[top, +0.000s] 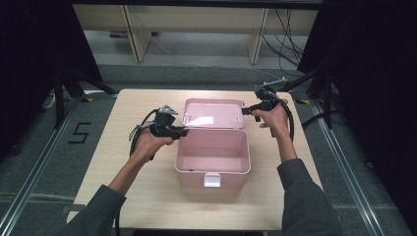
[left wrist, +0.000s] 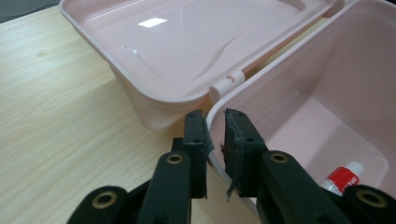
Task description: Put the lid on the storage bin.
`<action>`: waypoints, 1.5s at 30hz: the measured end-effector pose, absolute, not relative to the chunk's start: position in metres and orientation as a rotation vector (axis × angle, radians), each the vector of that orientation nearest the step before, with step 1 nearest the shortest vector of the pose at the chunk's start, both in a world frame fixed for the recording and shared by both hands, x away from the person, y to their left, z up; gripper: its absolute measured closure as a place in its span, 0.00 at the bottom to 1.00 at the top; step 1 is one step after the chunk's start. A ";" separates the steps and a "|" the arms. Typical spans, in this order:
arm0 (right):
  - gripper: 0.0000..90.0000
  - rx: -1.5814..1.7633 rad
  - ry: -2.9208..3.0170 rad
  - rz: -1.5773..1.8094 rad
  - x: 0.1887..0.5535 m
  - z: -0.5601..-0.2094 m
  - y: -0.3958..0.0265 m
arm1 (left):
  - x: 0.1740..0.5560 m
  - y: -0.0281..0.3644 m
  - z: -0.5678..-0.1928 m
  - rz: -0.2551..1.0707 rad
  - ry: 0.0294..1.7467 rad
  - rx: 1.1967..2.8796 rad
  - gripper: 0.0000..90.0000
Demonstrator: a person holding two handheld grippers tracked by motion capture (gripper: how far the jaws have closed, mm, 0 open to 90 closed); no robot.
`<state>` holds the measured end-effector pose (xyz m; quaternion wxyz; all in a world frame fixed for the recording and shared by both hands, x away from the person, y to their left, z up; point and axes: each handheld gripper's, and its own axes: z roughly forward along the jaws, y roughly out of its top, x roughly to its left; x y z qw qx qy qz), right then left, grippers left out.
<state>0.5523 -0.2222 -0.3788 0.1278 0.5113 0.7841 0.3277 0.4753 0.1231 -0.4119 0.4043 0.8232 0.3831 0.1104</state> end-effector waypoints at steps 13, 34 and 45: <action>0.50 1.528 2.271 0.925 0.563 -0.390 -0.221 | 0.475 0.124 -0.412 0.272 0.955 2.079 0.87; 0.67 1.572 2.233 0.982 0.572 -0.402 -0.214 | 0.475 0.124 -0.412 0.279 0.953 2.078 0.87; 0.71 1.568 2.246 0.973 0.578 -0.411 -0.208 | 0.475 0.124 -0.412 0.283 0.951 2.078 0.88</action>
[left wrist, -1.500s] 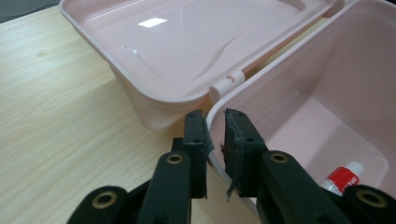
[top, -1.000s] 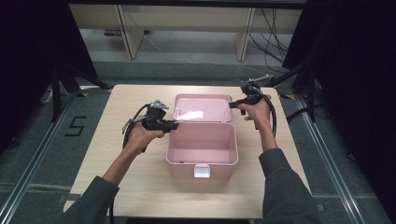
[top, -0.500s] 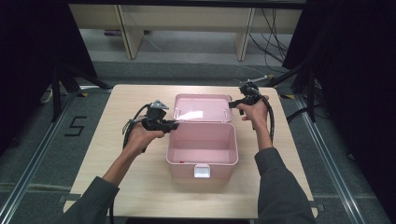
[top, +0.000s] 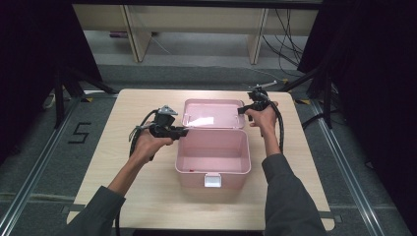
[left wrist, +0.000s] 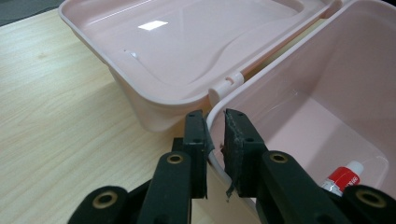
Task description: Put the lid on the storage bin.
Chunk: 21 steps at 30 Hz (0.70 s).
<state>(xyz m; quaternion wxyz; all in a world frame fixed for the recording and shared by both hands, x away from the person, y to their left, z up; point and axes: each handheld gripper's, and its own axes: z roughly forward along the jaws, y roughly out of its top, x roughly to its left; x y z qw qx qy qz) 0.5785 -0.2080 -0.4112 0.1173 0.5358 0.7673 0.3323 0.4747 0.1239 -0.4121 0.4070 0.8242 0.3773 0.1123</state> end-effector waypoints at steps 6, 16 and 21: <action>0.73 1.617 2.224 0.966 0.580 -0.414 -0.206 | 0.475 0.124 -0.412 0.284 0.950 2.074 0.88; 0.83 1.618 2.215 0.965 0.580 -0.416 -0.203 | 0.476 0.124 -0.413 0.288 0.943 2.076 0.88; 0.84 1.637 2.182 0.940 0.577 -0.412 -0.198 | 0.475 0.124 -0.412 0.293 0.942 2.076 0.89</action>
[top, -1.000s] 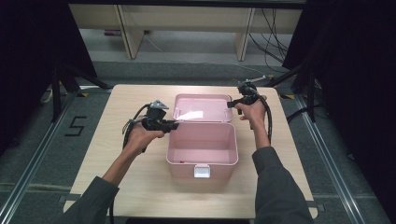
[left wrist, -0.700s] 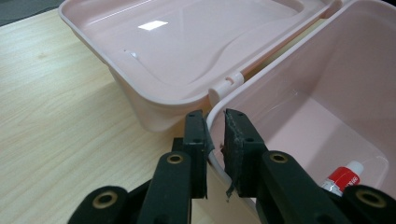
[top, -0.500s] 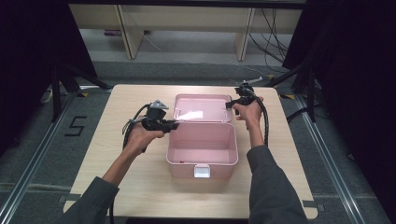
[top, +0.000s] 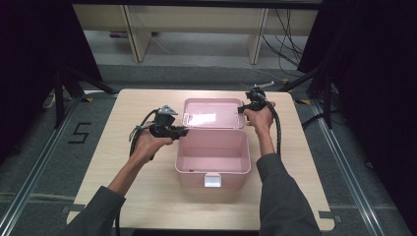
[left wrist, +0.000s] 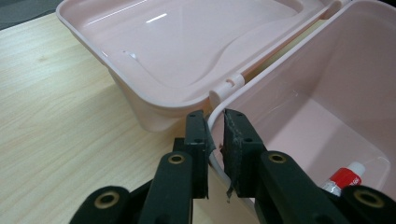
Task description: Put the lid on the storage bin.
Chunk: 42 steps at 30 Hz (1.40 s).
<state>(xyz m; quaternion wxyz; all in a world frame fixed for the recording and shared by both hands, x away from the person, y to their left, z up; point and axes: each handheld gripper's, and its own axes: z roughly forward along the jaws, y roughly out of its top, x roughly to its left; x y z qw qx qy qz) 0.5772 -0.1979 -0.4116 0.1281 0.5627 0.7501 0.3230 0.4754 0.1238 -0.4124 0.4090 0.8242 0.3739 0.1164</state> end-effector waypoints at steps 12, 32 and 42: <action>0.89 1.619 2.087 0.987 0.572 -0.404 -0.193 | 0.476 0.124 -0.413 0.294 0.938 2.072 0.89; 0.95 1.477 1.978 1.172 0.546 -0.369 -0.204 | 0.476 0.121 -0.414 0.304 0.938 2.059 0.88; 0.96 1.405 1.960 1.216 0.531 -0.355 -0.205 | 0.476 0.121 -0.414 0.312 0.943 2.060 0.88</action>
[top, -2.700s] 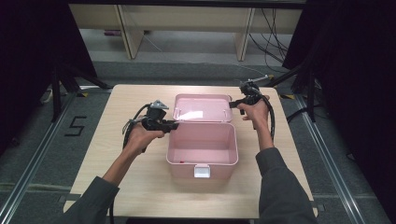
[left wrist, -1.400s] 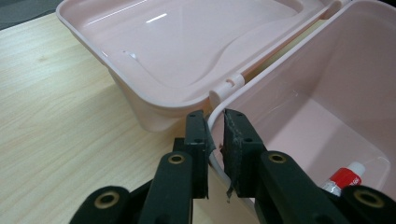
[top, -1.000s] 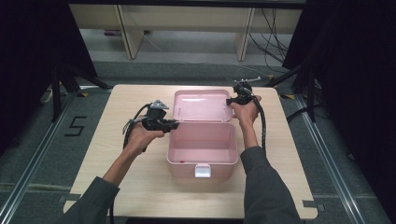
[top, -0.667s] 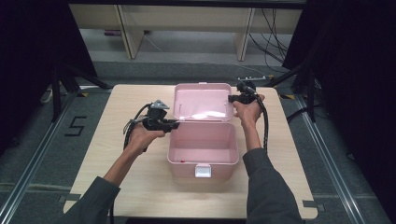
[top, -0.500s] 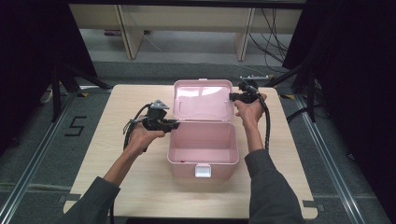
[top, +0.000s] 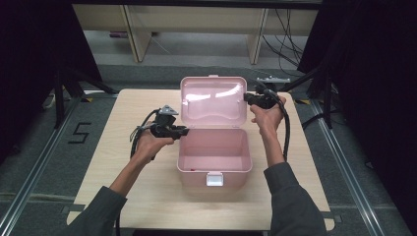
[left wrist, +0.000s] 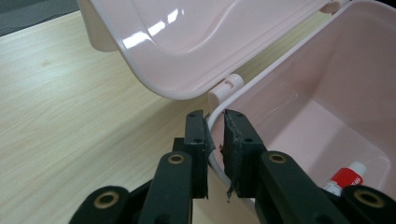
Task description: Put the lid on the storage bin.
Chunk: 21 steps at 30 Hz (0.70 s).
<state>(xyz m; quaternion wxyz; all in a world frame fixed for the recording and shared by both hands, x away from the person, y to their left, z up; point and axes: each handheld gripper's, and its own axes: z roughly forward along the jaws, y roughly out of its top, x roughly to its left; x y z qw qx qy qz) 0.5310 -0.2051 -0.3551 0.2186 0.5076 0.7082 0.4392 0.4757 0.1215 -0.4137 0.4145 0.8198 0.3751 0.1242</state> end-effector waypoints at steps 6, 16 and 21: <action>0.96 1.360 1.951 1.222 0.522 -0.349 -0.206 | 0.475 0.121 -0.414 0.319 0.949 2.049 0.88; 0.97 1.273 1.932 1.288 0.499 -0.343 -0.213 | 0.475 0.119 -0.414 0.312 0.971 2.039 0.88; 0.97 1.252 1.920 1.291 0.489 -0.342 -0.216 | 0.475 0.118 -0.414 0.299 0.990 2.029 0.88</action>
